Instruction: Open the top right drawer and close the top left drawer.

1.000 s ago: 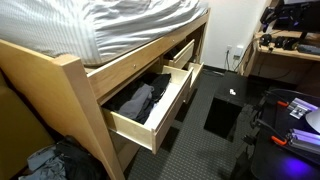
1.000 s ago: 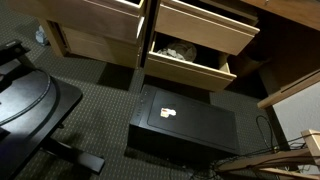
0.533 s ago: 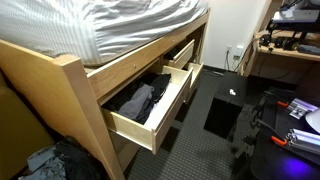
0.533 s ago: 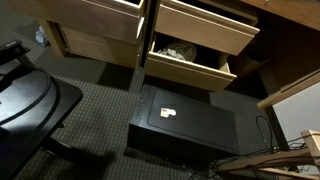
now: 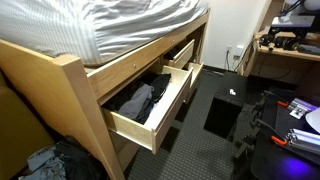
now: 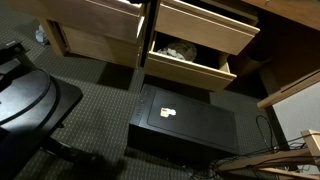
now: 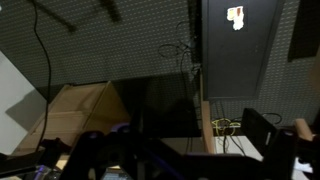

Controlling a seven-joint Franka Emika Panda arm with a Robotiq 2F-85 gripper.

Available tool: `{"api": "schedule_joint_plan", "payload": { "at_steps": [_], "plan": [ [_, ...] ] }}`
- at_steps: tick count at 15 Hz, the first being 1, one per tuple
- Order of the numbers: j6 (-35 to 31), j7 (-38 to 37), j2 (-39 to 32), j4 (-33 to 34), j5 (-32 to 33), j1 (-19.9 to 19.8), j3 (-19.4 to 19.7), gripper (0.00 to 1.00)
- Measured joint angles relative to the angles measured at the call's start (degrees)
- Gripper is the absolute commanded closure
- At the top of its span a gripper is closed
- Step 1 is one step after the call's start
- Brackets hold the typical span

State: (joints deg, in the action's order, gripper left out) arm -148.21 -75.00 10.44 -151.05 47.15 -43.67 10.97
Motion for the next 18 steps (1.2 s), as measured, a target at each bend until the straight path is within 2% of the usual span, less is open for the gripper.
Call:
{"api": "schedule_joint_plan", "payload": {
  "at_steps": [2, 4, 6, 7, 8, 9, 10, 12, 15, 18],
  "plan": [
    [-6.5, 4.2, -1.5, 0.3, -2.0, 2.9, 2.1, 0.00],
    [-15.1, 10.1, -6.1, 2.1, -5.2, 4.6, 4.2, 0.00],
    [-22.6, 19.5, -13.0, 3.9, -13.3, 6.3, 6.6, 0.00],
    [-25.8, 24.2, -16.7, 4.3, -18.5, 6.2, 6.2, 0.00],
    [-28.6, 28.6, -20.6, 4.5, -24.0, 4.0, 3.2, 0.00],
    [-30.2, 32.6, -24.1, 4.9, -29.4, 0.7, -1.5, 0.00],
    [-30.3, 36.5, -31.3, 9.6, -34.9, -5.7, -9.0, 0.00],
    [-29.3, 38.6, -34.8, 13.7, -38.1, -7.3, -9.7, 0.00],
    [-32.1, 45.6, -35.1, 13.3, -49.5, -3.2, -7.9, 0.00],
    [-36.5, 45.9, -35.5, 14.9, -59.0, 3.7, -6.4, 0.00]
  ]
}}
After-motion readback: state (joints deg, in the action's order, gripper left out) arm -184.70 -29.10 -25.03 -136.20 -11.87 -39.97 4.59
